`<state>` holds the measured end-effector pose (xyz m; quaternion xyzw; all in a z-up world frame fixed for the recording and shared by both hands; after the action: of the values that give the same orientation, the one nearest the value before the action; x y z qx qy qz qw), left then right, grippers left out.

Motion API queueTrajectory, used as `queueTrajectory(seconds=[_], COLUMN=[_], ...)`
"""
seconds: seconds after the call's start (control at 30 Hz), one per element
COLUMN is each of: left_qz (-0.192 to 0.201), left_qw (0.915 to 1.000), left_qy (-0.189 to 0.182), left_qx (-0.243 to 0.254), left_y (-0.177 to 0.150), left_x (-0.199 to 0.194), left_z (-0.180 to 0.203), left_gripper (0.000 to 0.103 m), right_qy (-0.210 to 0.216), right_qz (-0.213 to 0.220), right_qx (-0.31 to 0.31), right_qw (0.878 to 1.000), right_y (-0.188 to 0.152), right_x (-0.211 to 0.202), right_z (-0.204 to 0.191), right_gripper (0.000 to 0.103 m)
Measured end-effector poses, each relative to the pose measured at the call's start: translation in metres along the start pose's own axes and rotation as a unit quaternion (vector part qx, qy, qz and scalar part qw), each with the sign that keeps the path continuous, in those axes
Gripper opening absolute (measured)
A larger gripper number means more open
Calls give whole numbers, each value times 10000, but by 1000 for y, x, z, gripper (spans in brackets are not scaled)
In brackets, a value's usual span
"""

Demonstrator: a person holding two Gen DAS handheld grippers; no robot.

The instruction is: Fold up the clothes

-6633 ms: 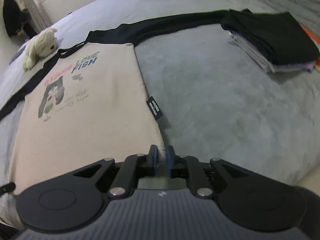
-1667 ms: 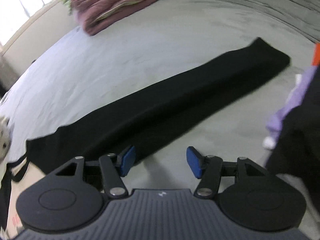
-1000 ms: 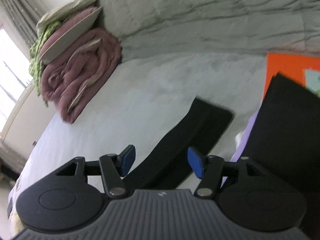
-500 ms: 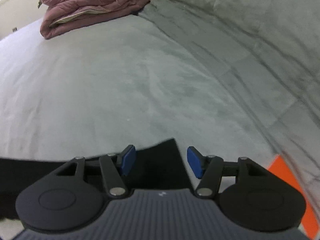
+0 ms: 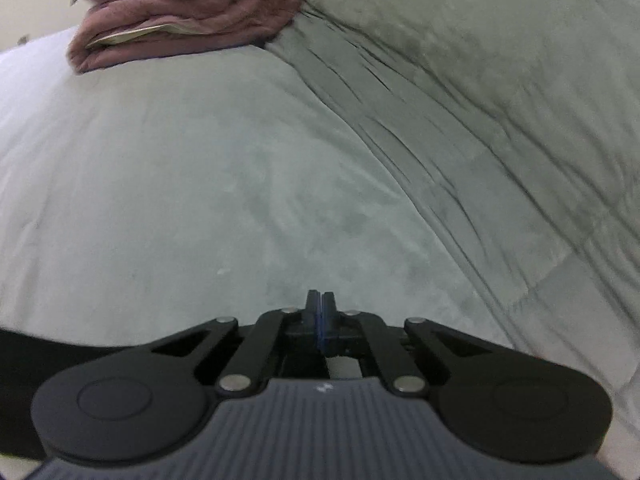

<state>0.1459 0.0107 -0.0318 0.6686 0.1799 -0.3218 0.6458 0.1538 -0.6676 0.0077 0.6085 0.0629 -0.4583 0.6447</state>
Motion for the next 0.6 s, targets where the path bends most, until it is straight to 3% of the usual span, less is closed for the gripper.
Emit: queueTrajectory(seconds=[0.1,0.13,0.17,0.27,0.43,0.53,0.57,0.6], left_qz=[3,4,6,6,-4,-15,-17,-14], left_qw=[10000,10000,10000,10000,10000,10000,10000,10000], left_qy=[-2,-2,-3,-19,-56,-66,-64,-57], left_qx=[-1,2,6,0,46,48,51,65], left_y=[0,0,0,0,-1,-1,-1,-1], left_x=[0,0,0,0,-1,-2,-2,-2], left_z=[0,0,0,0,0,0,0,1], left_gripper=[57,57,57,57,57,57,57,57], right_qy=[903,1232,1455,1834,2176,2292,2427,2470], right_qz=[58,53,138,449,38,60,-18,-50], right_qx=[-528,-854,-1304,-2455,-3011,-3093,-2957,-2905], right_qw=[9945,9887,9806,9508,9284,9229,9239,9244], right_y=[-3,-5,-6,-12,-30,-37,-37,-37], right_x=[-10,-14,-21,-38,-25,-25,-25,-25], right_z=[-42,-61,-82,-133,-173,-180,-178,-178], right_gripper=[27,49,55,55,52,36,18,8])
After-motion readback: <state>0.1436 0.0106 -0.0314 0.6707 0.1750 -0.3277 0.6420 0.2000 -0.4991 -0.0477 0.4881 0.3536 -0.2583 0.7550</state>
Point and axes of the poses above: each gripper's, at about its wrist camera, not at the fingertips, and x roughly the way its jaws point, z to its right, y to its top, the point moved 7 cm from there along x, roughly the way its jaws point, and after that the axes turned 5 degrees about z, right-handed, at the moved point
